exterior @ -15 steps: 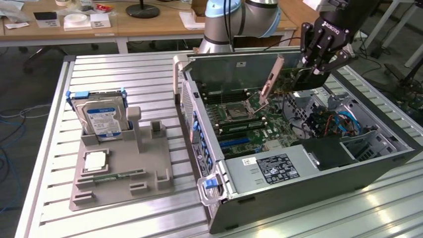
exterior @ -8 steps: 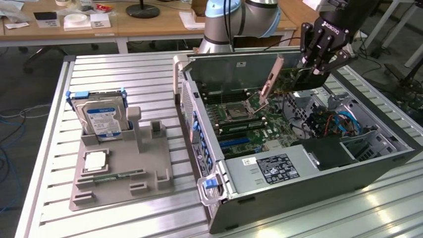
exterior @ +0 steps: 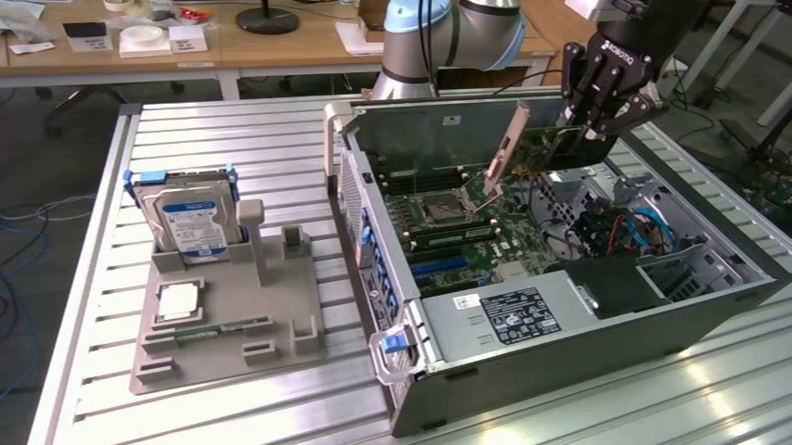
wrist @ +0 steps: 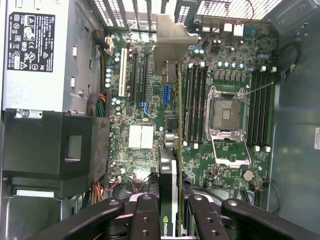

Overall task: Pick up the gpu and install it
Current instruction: 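Insert the gpu into the slot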

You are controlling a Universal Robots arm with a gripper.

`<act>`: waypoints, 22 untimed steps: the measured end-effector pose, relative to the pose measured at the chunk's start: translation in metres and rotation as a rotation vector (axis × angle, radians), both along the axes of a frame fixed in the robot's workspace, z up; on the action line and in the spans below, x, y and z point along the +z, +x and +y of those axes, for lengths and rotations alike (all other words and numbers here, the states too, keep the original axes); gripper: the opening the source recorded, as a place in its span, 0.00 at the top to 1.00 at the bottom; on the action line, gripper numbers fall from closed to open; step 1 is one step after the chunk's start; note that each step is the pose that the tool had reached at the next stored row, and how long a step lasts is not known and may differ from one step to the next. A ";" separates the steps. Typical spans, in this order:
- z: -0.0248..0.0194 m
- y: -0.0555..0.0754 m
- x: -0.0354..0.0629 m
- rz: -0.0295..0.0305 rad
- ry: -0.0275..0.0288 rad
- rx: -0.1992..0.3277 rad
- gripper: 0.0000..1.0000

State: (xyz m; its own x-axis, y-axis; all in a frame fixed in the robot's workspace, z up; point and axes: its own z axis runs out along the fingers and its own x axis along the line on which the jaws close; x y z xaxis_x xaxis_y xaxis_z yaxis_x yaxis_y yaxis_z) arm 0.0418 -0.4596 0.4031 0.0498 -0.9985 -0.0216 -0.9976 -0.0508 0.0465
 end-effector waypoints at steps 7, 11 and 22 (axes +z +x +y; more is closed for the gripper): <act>0.0000 -0.001 -0.0016 -0.0027 0.0032 0.000 0.73; 0.0000 -0.002 -0.0024 -0.0040 0.0040 0.000 0.73; 0.0001 -0.012 -0.0031 -0.0541 0.0104 0.000 0.73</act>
State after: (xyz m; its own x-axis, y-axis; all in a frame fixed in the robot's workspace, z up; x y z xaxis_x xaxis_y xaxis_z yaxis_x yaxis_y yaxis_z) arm 0.0295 -0.4595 0.4000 0.0512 -0.9983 -0.0292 -0.9987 -0.0510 -0.0081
